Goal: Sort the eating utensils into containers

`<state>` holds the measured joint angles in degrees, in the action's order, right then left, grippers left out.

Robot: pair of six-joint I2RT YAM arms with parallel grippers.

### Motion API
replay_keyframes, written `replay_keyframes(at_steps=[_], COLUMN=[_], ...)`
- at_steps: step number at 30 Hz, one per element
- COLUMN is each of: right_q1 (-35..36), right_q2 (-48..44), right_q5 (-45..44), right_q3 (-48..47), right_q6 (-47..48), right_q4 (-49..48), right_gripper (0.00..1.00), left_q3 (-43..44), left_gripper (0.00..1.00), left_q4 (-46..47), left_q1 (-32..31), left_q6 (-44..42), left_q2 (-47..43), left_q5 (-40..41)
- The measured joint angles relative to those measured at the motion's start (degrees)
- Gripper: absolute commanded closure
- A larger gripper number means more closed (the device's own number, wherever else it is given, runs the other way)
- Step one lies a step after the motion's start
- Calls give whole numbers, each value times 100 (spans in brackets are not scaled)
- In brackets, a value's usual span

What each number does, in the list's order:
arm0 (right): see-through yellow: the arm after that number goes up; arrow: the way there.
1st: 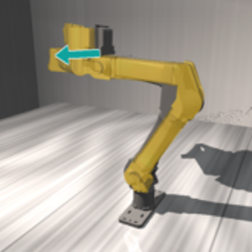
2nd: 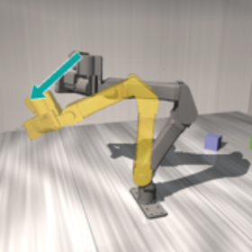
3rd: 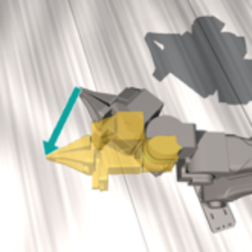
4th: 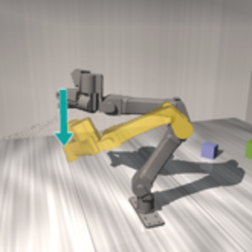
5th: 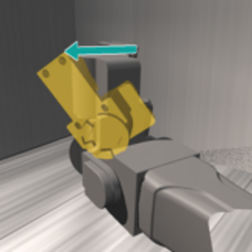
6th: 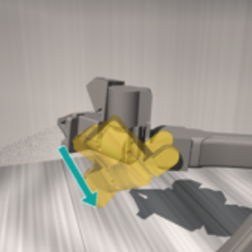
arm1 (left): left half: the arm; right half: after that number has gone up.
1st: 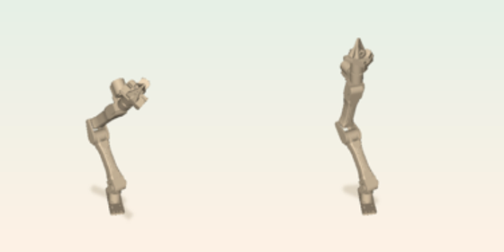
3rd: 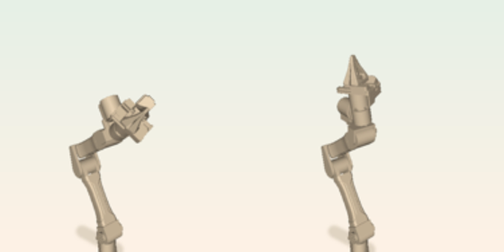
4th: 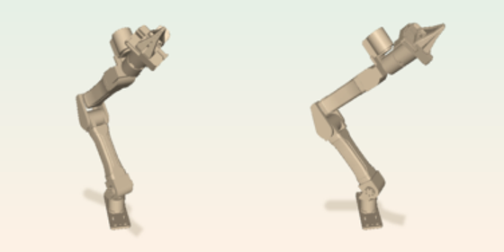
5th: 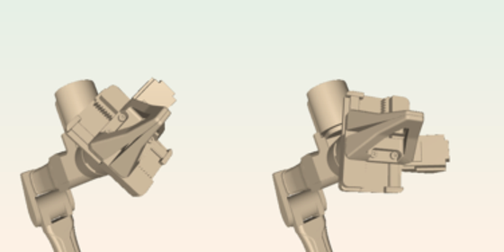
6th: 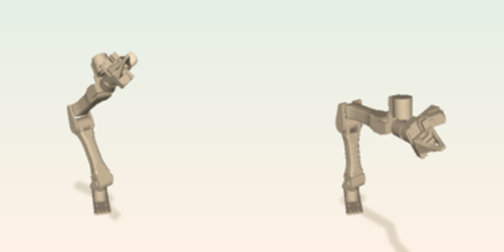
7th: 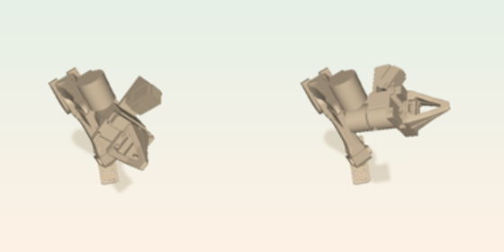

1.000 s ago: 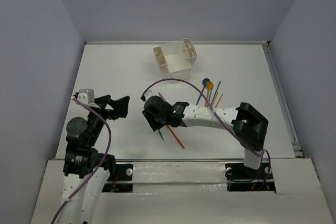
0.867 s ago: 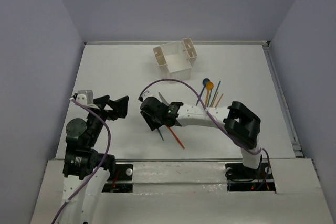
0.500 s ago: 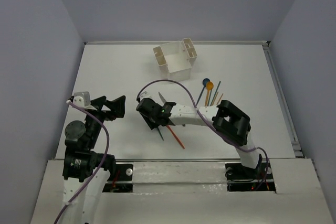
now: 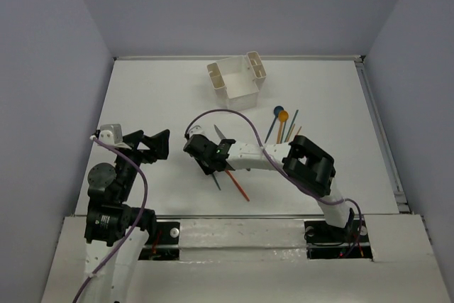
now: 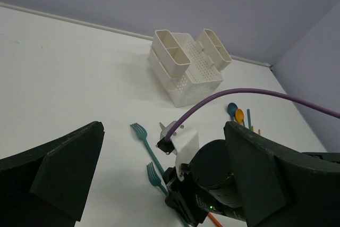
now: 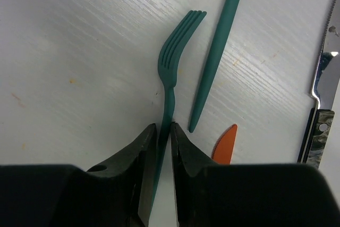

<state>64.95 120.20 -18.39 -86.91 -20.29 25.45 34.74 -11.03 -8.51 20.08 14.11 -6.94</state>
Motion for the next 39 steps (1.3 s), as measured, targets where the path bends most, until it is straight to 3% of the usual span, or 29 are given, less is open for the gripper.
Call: replay_keyframes(at_steps=[5, 10, 20, 26, 30, 35, 39], right_q1=[-13, -52, -306, -1021, -1545, -1954, -2291], right_q2=[101, 131, -424, -1886, -2330, -2057, -1331], right_q5=[22, 68, 254, 645, 660, 671, 748], right_q3=[-144, -179, 409, 883, 839, 481, -105], right_q6=[-2, -2, 72, 170, 302, 492, 595], right_q4=[-20, -42, -695, -1888, -2922, -3917, -4634], right_gripper=[83, 100, 100, 100, 100, 100, 100], left_q3=[0, 0, 0, 0, 0, 0, 0], left_gripper=[1, 1, 1, 1, 1, 1, 1], left_q4=[0, 0, 0, 2, 2, 2, 4], left_q1=[0, 0, 2, 0, 0, 0, -13], left_q6=[0, 0, 0, 0, 0, 2, 0], left_q2=[0, 0, -9, -15, -17, -26, -26], left_q5=[0, 0, -4, -13, -55, -101, -136])
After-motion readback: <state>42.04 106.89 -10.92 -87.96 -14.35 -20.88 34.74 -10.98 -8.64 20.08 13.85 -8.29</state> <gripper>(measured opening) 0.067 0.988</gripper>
